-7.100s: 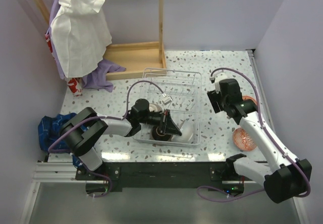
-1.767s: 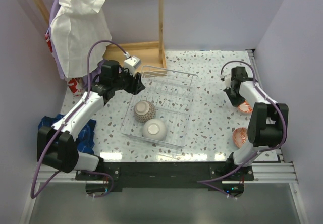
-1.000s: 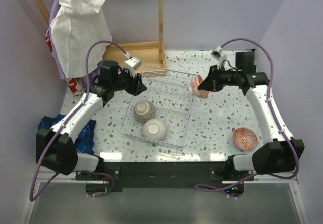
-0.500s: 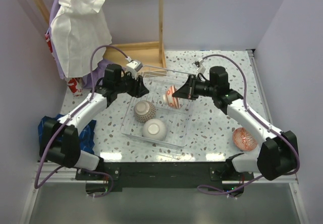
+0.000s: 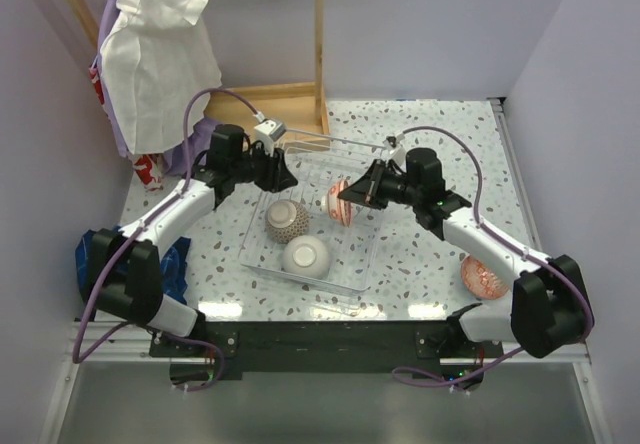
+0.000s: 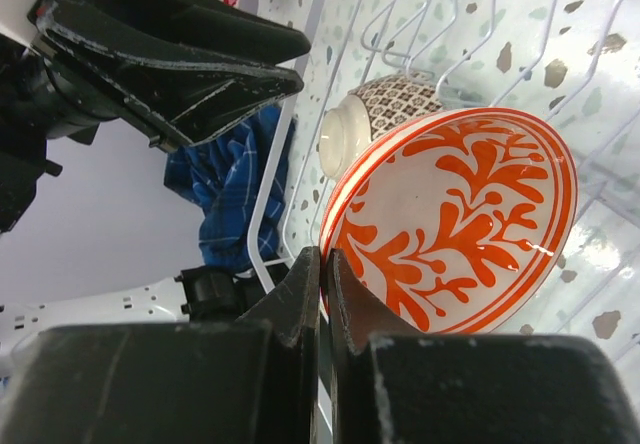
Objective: Load the bowls into the dish rack
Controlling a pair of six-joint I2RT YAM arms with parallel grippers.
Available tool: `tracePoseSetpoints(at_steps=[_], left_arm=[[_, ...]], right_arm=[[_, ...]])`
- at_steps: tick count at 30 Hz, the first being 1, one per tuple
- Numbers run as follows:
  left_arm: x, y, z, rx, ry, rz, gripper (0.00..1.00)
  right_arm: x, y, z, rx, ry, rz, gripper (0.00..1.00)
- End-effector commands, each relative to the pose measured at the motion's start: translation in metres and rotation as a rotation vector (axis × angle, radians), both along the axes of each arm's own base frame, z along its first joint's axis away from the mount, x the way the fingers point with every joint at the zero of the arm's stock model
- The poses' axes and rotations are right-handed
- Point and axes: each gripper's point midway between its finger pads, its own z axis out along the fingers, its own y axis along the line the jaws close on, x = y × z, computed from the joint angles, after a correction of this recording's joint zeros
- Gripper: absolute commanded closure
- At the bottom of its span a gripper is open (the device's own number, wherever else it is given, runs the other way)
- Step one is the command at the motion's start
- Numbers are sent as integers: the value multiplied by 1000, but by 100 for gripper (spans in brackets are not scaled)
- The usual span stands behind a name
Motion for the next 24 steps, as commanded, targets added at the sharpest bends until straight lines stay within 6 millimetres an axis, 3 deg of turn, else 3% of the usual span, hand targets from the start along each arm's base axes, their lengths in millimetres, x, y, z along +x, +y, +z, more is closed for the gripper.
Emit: tracePoseSetpoints(at_steps=[1,7,14,24], left_arm=[[2,-9,18,-38,-17,-45,64],[2,-10,21,-41,-32,-56,65],[8,-15,20,-64,-8,-53,65],[3,-15,-2,-50,51,-56,65]], right_arm=[[-3,10,31,67,-79,0,100],[-15,7,6,63,11,-14,100],[-21,8,-3,95,18,-11,100],[-20,13,-30,120,98,-41,100]])
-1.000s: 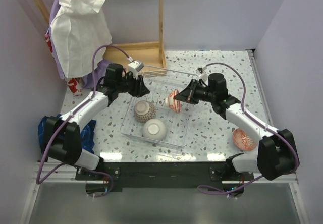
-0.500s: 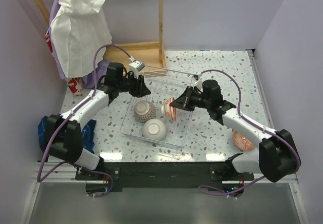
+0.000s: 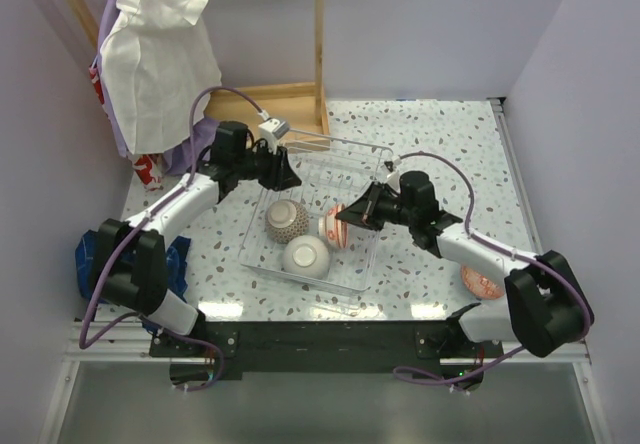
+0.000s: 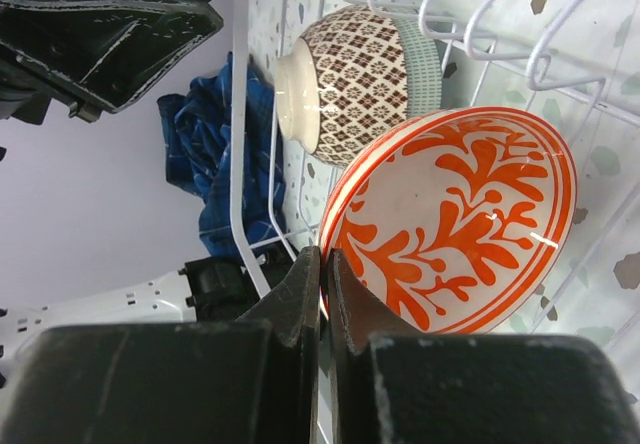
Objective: Load the bowls into the dish rack
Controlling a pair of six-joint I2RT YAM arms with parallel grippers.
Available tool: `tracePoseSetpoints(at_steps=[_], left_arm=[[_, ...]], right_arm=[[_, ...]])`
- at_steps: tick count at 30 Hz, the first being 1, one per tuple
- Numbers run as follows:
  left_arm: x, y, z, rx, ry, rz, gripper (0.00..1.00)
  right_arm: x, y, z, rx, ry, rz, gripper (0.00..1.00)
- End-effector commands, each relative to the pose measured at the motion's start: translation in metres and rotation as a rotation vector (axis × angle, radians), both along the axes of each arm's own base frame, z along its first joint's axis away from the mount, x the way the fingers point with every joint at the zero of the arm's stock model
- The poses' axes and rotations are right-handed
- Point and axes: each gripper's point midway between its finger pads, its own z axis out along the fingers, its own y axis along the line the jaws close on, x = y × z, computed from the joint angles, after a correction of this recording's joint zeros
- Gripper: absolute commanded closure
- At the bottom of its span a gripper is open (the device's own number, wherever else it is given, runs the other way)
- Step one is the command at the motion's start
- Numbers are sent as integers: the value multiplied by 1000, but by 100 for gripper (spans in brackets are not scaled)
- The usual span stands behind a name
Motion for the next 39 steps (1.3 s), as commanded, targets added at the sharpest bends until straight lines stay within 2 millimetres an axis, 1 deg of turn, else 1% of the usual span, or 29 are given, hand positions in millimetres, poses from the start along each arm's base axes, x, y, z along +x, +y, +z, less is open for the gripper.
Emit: tracePoseSetpoints(at_steps=[1,7,10,12,13,14,15,16,17,18,19,20,21,23,24,26,27,29,30,32,34,35,36,37,38,39], left_arm=[[2,-5,1,-21,-7,-15,65],[2,-7,-1,-22,-15,-17,65],[0,-7,-4,-16,-14,-24,65],[-3,-9,-7,-6,-14,-36,65],[-3,-8,-9,9,-23,-39,65],[-6,-10,-11,19,-21,-52,65],[-8,-12,-11,25,-27,-64,66],[-10,-13,-12,37,-39,-80,67],[-15,-17,-15,46,-37,-100,68],[-18,-19,-16,52,-35,-115,69],[-21,-21,-20,62,-32,-129,69],[-27,-27,-23,66,-25,-154,69],[-29,-29,-25,69,-21,-159,70],[-36,-37,-28,64,-25,-184,71],[-39,-39,-29,63,-25,-193,72],[-47,-47,-32,64,-19,-223,72],[-50,-50,-33,64,-16,-233,72],[-57,-58,-35,60,-9,-264,72],[-59,-60,-36,61,-6,-271,72],[-61,-65,-38,60,0,-282,73],[-62,-66,-42,73,7,-285,73],[-62,-66,-43,81,21,-284,73],[-62,-66,-48,87,38,-286,69],[-63,-66,-49,89,44,-288,64],[-62,-66,-50,99,23,-304,59],[-63,-67,-48,95,7,-321,53]], right_arm=[[6,5,12,57,-45,-22,100],[0,-8,-20,-52,24,-54,100],[-7,-15,-35,-100,66,-65,100],[-12,-23,-49,-164,103,-72,100],[-10,-26,-48,-190,100,-85,100],[-15,-30,-51,-215,116,-78,100],[-17,-33,-51,-250,105,-61,99],[-18,-36,-46,-267,87,-64,96],[-24,-43,-52,-315,94,-42,94],[-23,-44,-46,-330,75,-39,92],[-23,-47,-43,-349,58,-36,82],[-26,-53,-47,-396,55,-27,77],[-23,-54,-43,-410,47,-26,74],[-29,-59,-47,-445,73,-17,68],[-26,-61,-42,-457,54,-11,67],[-30,-65,-42,-495,52,10,66],[-27,-66,-38,-503,38,9,66],[-30,-71,-38,-538,39,18,65],[-27,-73,-36,-557,23,22,64],[-29,-77,-35,-590,14,45,64],[-27,-78,-25,-607,-10,61,63],[-31,-82,-26,-637,-5,87,63],[-27,-81,-19,-642,-23,92,63],[-31,-84,-20,-662,-12,109,62],[-30,-85,-16,-674,-32,125,62],[-26,-83,-10,-673,-50,128,62]])
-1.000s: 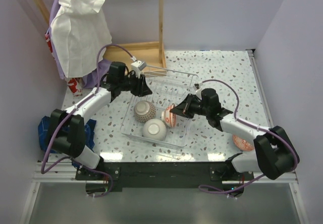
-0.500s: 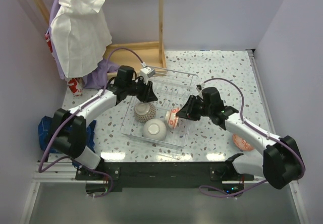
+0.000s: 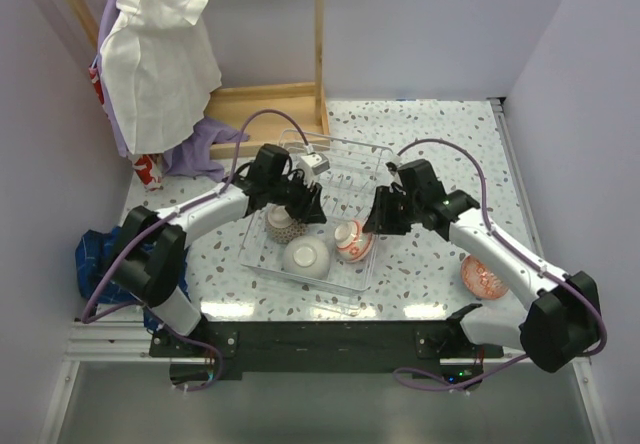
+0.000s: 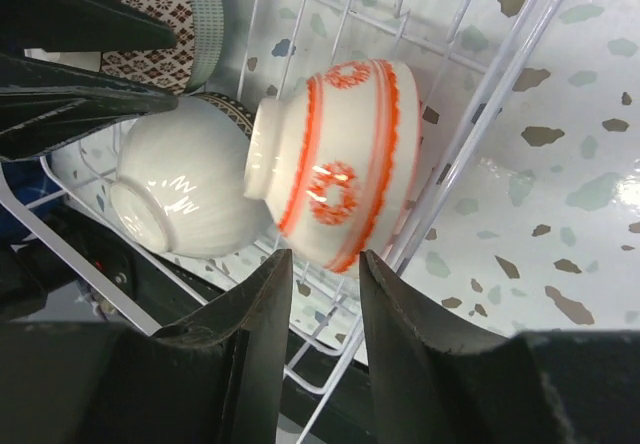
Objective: Load the bowls into the dish rack
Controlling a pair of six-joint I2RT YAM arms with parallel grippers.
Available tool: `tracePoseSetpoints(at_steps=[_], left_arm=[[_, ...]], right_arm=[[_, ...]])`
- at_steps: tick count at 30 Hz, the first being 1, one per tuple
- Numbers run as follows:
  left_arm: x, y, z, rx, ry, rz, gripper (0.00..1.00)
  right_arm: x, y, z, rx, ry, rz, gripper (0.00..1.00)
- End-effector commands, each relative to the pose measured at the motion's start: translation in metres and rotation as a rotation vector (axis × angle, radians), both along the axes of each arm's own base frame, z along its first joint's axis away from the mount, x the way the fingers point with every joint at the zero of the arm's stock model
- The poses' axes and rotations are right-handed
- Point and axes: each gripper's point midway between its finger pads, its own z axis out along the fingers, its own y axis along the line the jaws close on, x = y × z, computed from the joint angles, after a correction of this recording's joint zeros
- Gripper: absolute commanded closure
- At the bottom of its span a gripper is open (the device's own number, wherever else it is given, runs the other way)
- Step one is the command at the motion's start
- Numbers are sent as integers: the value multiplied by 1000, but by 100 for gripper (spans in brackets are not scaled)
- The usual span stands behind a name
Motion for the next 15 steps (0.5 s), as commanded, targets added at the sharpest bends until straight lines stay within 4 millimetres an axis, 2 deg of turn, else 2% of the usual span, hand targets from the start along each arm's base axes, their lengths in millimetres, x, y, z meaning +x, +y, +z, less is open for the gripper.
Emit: tracePoseSetpoints(at_steps=[1,2,3,6,11,15], left_arm=[[2,-7,6,-10,-62,-68,50],[1,-8,7,-14,-72,-79,45],[-2,-11,10,-28,-90,-117,30],[-5,-14,11,-30,-125,-154,26],[-19,-35,18,-55,-201,-256,23],[-32,-50,13,-80,-186,-310,23]], right_arm=[[2,-11,14,-96,-43,78,61],[5,-9,18,-89,-60,82,60],[7,-9,20,-90,-67,86,60],[9,-7,23,-86,-81,91,60],[13,-9,26,-98,-106,102,59],[17,-9,27,-99,-117,96,59]])
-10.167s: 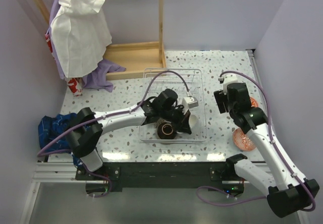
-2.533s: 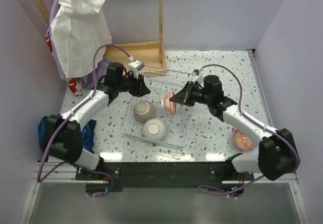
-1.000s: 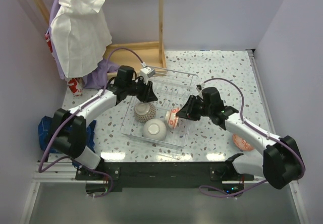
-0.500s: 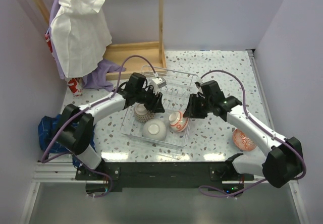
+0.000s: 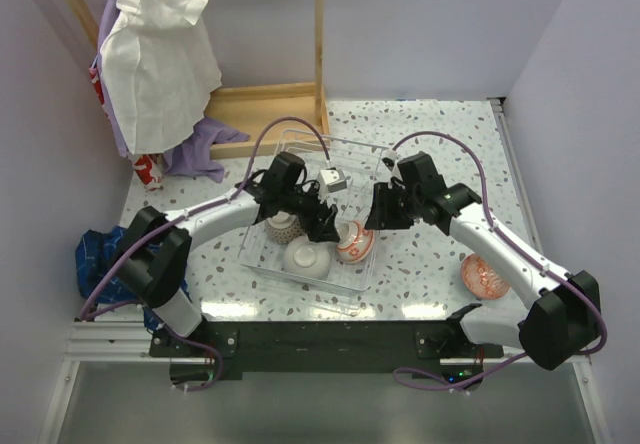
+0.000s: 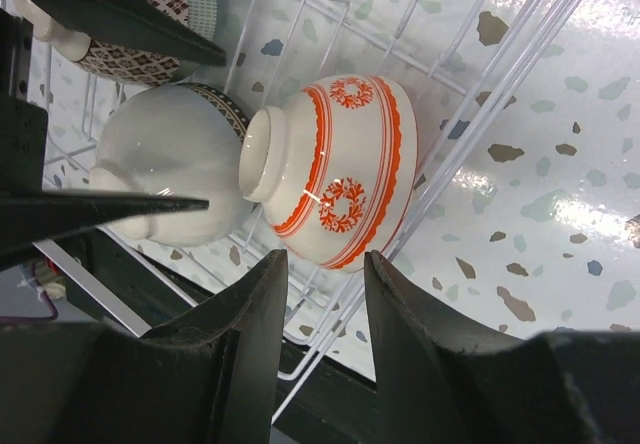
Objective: Load the bowls into the dish rack
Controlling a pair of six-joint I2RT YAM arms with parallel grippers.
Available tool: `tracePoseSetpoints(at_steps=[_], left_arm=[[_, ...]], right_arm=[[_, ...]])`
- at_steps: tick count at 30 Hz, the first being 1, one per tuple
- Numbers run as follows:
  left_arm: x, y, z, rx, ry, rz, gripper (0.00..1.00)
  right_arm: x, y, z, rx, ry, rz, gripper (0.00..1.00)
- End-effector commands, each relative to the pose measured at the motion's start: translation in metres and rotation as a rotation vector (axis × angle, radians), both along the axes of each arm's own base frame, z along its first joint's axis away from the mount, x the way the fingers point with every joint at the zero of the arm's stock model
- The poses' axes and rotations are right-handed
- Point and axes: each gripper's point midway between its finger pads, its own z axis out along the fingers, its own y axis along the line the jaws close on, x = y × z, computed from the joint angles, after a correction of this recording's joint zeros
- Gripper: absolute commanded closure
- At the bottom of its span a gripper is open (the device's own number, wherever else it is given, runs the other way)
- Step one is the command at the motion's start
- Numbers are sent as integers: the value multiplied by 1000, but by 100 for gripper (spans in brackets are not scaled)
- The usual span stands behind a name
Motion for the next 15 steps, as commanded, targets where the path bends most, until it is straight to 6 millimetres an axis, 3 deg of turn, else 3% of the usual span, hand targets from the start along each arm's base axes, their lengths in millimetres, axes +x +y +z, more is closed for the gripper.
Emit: tracePoseSetpoints(at_steps=[1,10,15], left_arm=[[-4,-25,17,-81,-80,-100,23],[1,-34,5,-71,-49,-104,25],[-2,-39,4,-91,-21,-139,37]], right_arm=[[13,-1,15,-8,-59,0,59],[16,-7,12,0,-60,-31,59],[21,-7,11,2,-59,-39,58]])
